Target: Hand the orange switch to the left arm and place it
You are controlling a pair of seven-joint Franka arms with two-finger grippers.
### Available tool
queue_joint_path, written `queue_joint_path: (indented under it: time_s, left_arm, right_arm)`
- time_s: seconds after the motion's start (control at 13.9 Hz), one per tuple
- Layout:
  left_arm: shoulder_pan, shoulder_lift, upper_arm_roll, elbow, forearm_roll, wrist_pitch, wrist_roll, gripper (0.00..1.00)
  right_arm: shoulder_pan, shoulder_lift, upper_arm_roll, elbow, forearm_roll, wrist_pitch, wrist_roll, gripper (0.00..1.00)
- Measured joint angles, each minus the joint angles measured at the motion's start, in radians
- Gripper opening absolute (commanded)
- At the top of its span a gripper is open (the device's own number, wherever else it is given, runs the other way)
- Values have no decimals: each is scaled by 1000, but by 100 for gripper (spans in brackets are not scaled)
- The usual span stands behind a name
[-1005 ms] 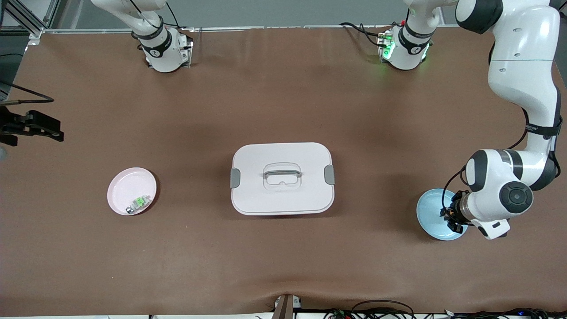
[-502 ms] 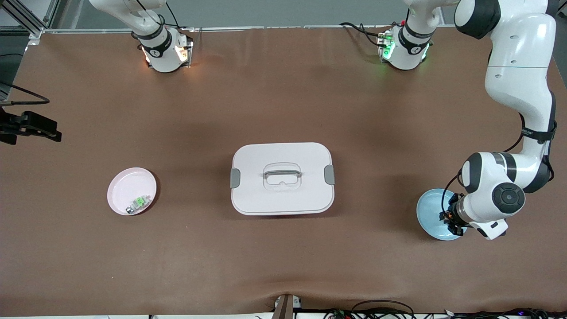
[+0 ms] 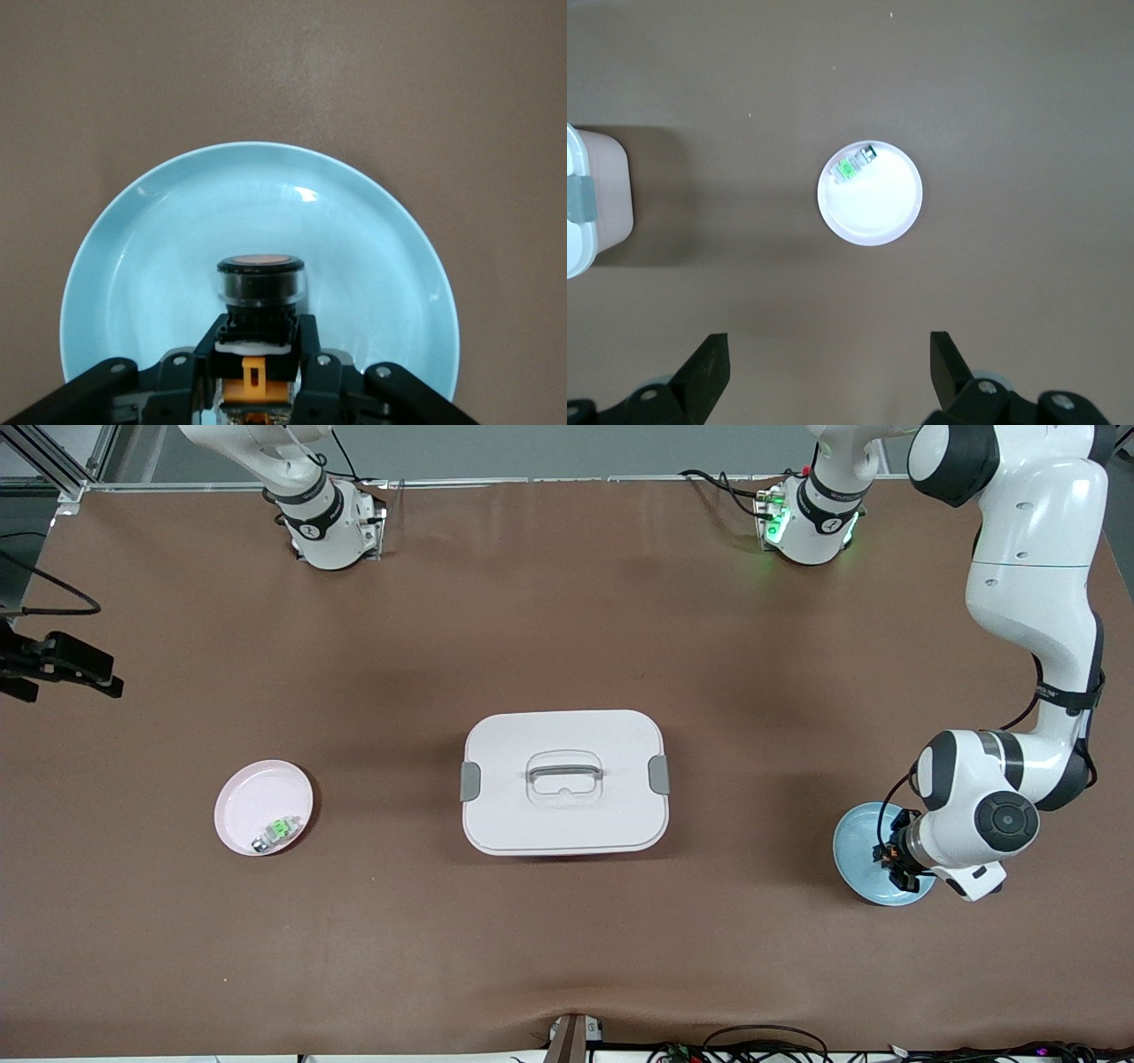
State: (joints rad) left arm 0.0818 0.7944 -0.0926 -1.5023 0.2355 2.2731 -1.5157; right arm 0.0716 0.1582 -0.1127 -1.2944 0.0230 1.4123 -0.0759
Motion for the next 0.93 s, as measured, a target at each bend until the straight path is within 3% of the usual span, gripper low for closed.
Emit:
queue_joint_path:
  time_s: [0.14, 0.29, 0.5, 0.57, 0.72, 0.79, 0.93]
  left_arm:
    - [0, 0, 0, -6, 0, 7, 0, 1]
    - [1, 0, 0, -6, 0, 7, -1, 15]
    - [1, 0, 1, -6, 1, 7, 0, 51]
    - [1, 0, 1, -6, 2, 8, 0, 70]
    - [1, 0, 1, -6, 2, 10, 0, 94]
    - [1, 0, 1, -6, 2, 11, 0, 100]
    - [1, 0, 1, -5, 2, 13, 0, 100]
  right_arm:
    - [-14, -21, 1, -35, 0, 5, 0, 100]
    - [-20, -24, 2, -47, 0, 9, 0, 100]
    - [-24, -32, 2, -78, 0, 24, 0, 100]
    - [-29, -36, 2, -87, 0, 27, 0, 100]
    - [-41, -42, 2, -95, 0, 28, 0, 100]
    - [-43, -45, 2, -98, 1, 28, 0, 100]
    - [-44, -48, 3, -103, 1, 29, 0, 100]
